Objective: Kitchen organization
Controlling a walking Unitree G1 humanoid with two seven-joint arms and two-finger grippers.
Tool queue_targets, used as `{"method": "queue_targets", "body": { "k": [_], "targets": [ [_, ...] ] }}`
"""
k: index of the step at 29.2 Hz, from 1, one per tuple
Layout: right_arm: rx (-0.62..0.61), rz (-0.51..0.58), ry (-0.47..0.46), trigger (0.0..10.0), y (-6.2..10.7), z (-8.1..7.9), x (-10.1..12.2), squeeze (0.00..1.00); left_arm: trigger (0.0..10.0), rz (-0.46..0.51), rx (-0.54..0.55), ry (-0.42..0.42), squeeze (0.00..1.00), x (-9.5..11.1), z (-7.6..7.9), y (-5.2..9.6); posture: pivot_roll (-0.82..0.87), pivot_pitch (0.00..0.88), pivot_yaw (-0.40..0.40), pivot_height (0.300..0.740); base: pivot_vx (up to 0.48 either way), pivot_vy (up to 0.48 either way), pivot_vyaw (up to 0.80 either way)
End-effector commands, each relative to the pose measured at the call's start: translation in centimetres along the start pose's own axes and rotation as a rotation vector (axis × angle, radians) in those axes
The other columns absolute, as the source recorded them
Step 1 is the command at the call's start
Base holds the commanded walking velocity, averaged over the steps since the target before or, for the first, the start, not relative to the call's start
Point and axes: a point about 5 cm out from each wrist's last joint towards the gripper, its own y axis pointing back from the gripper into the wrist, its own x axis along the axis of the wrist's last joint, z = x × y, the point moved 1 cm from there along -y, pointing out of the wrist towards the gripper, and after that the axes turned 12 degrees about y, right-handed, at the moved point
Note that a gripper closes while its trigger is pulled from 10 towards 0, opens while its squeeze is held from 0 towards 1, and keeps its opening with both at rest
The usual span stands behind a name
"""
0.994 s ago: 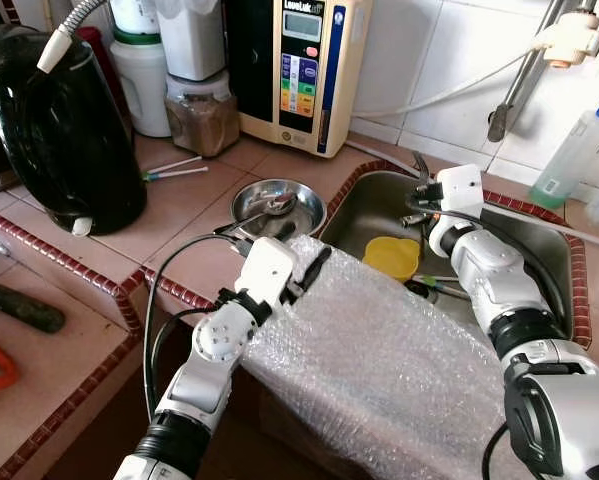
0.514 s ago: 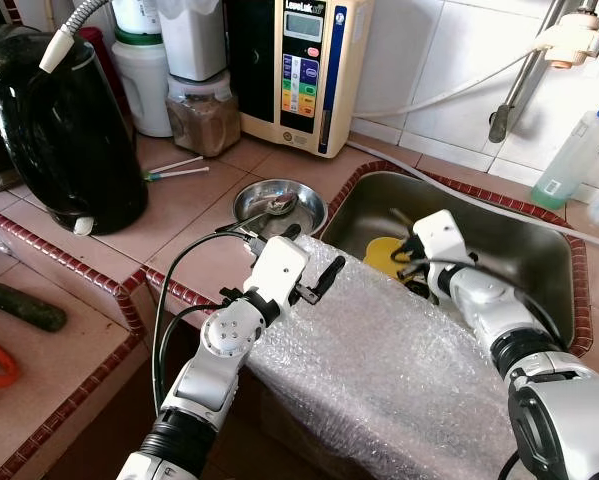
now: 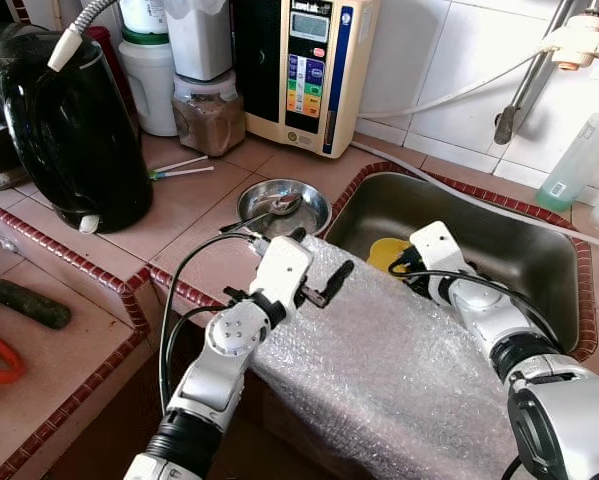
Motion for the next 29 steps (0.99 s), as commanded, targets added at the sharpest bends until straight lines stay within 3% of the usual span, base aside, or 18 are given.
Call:
{"method": "queue_targets", "body": {
  "k": [1,8,14,19,21,24,25,27,29],
  "targets": [
    [-0.004,0.003,0.000,10.0,0.1,0.3,-0.1,1.00,10.0,-0.009,-0.029,-0.009,1.00,0.1,0.4,-0.4,0.04,0.000,-0.027,0.740,0.000,0.000,0.00],
    [-0.035,0.040,-0.022,10.0,0.1,1.0,0.7,1.00,10.0,-0.014,0.006,-0.024,1.00,0.2,-0.2,-0.6,0.04,0.000,-0.029,0.740,0.000,0.000,0.00],
    [-0.047,0.132,-0.116,10.0,-0.2,1.3,2.5,1.00,10.0,0.010,0.092,-0.019,1.00,0.7,-1.8,-0.4,0.03,0.000,-0.033,0.740,0.000,0.000,0.00],
    [-0.052,0.269,-0.181,10.0,-0.3,0.5,4.9,1.00,10.0,0.057,0.245,-0.049,1.00,1.8,-4.2,-0.4,0.02,0.000,-0.024,0.740,0.000,0.000,0.00],
    [-0.035,0.326,-0.217,10.0,-0.4,-0.3,6.0,1.00,10.0,0.083,0.375,-0.060,1.00,2.5,-5.8,-0.2,0.02,0.000,-0.020,0.740,0.000,0.000,0.00],
    [-0.046,0.398,-0.149,10.0,-0.1,-1.3,7.1,1.00,10.0,0.110,0.437,-0.092,1.00,3.2,-6.9,0.1,0.02,0.000,-0.016,0.740,0.000,0.000,0.00],
    [-0.050,0.422,-0.148,10.0,0.0,-1.7,7.5,1.00,10.0,0.122,0.469,-0.095,0.78,3.4,-7.4,0.4,0.02,0.000,-0.015,0.740,0.000,0.000,0.00],
    [-0.051,0.456,-0.153,10.0,0.2,-2.3,8.1,1.00,10.0,0.134,0.537,-0.096,0.00,3.7,-8.4,0.9,0.02,0.000,-0.013,0.740,0.000,0.000,0.00],
    [-0.041,0.487,-0.145,10.0,0.5,-3.1,8.6,1.00,10.0,0.138,0.594,-0.095,0.00,3.8,-9.4,1.4,0.02,0.000,-0.013,0.740,0.000,0.000,0.00]
  ]
}}
